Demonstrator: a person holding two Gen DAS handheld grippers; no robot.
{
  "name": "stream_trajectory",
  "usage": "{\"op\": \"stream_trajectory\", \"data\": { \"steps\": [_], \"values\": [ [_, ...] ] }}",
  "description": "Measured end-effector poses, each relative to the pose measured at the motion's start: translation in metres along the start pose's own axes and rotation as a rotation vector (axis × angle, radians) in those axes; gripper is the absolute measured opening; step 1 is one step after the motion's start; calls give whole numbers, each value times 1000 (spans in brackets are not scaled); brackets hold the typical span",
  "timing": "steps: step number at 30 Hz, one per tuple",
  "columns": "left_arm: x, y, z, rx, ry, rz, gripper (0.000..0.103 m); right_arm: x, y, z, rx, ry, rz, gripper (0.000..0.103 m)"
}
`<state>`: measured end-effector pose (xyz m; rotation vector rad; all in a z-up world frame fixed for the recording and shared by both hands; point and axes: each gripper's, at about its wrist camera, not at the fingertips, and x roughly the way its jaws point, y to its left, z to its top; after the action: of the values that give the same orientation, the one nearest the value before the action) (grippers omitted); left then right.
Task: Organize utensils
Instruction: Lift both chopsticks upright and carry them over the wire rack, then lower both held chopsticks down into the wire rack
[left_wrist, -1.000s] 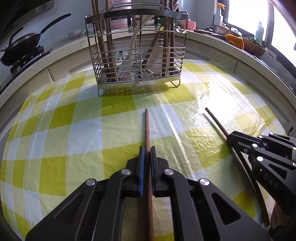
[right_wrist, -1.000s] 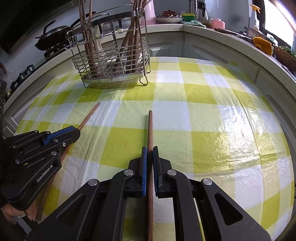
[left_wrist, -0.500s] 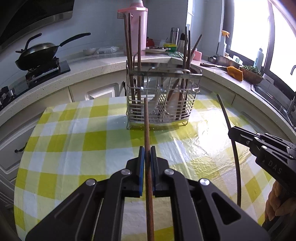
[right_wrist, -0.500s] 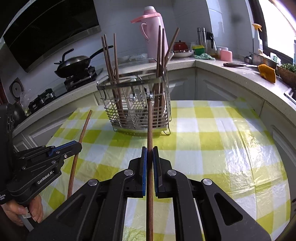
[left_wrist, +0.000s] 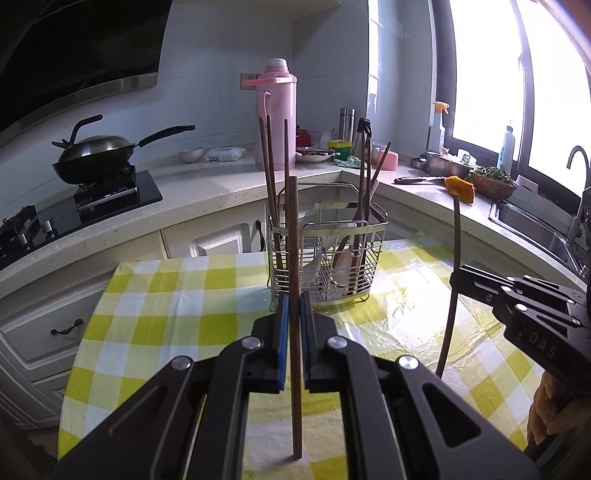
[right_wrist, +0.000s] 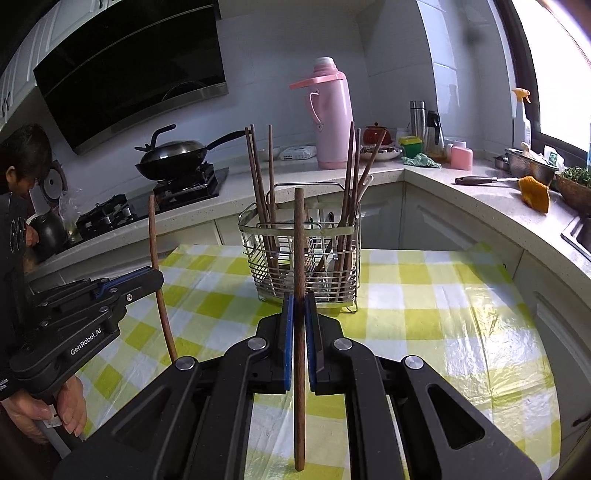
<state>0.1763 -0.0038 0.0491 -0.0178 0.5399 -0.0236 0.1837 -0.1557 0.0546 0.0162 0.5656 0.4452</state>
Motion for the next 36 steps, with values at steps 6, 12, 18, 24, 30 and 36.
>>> {"op": "stream_trajectory", "data": {
  "steps": [6, 12, 18, 24, 30, 36],
  "values": [
    [-19, -1, 3, 10, -40, 6, 6, -19, 7, 5, -15, -37, 2, 8],
    [-16, -5, 2, 29, -36, 10, 6, -22, 12, 5, -31, -56, -16, 7],
    [-12, -7, 6, 44, -43, 9, 6, -25, 13, 8, -43, -74, -22, 7],
    [-17, -10, 16, 68, -67, 15, 6, -24, 14, 17, -52, -88, -22, 7],
    [-20, -10, 25, 77, -70, 13, 6, -25, 12, 25, -64, -102, -24, 7],
    [-23, -8, 39, 82, -83, 6, 6, -24, 8, 38, -69, -117, -30, 7]
  ]
}}
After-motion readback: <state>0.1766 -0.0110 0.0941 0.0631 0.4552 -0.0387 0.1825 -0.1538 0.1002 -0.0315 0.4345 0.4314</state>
